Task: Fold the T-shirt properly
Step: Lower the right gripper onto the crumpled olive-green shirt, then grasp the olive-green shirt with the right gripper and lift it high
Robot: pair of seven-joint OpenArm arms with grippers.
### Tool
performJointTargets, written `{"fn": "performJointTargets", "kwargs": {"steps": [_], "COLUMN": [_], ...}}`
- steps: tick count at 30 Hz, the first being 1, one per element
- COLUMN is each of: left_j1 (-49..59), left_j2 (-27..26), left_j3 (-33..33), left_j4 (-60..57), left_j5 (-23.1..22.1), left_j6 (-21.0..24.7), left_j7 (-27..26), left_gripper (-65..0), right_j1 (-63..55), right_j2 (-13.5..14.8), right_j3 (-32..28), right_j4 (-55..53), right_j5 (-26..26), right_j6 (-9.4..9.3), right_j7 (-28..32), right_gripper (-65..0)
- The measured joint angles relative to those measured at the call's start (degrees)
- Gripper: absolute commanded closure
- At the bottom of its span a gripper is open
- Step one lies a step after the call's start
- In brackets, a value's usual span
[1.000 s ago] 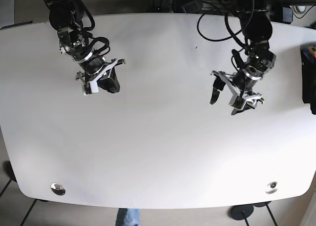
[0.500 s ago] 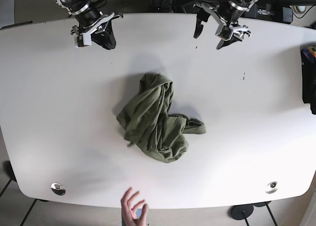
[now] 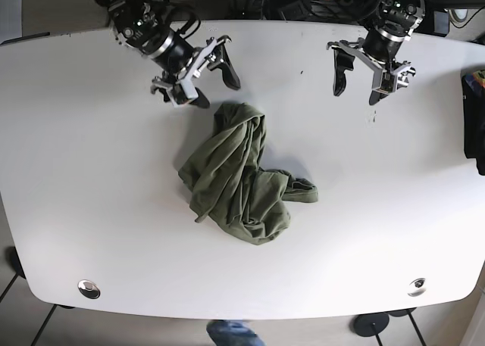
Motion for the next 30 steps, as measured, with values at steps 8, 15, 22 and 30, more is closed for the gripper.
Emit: {"fn": "performJointTargets", "kwargs": {"steps": [8, 15, 22, 30], "left_j1": [-6.49, -6.67, -6.69, -8.07], "left_j2": [-1.53, -1.44, -1.51, -1.53], "left_j3": [0.02, 0.04, 0.04, 0.00], "left_j4": [-2.82, -6.16, -7.58, -7.61], "left_j5": [0.07, 0.07, 0.09, 0.09], "left_j6": [0.00, 0.00, 0.00, 0.00], "left_j7": [5.25, 5.84, 6.01, 5.95], "left_gripper": [-42.9, -42.8, -42.8, -42.8], "right_j1": [24.72, 44.44, 56.74, 61.05], "right_j2": [-5.42, -8.63, -18.58, -22.97], "right_j3": [-5.60, -20.00, -27.80, -37.81], "right_j4": [-13.60, -35.30, -62.71, -81.22], "right_j5": [-0.33, -0.46, 0.13, -0.09], "right_j6": [0.28, 0.68, 4.00, 4.09], "right_j7": [-7.80, -5.70, 7.91, 18.80], "right_gripper": [-50.9, -51.4, -51.4, -50.4]}}
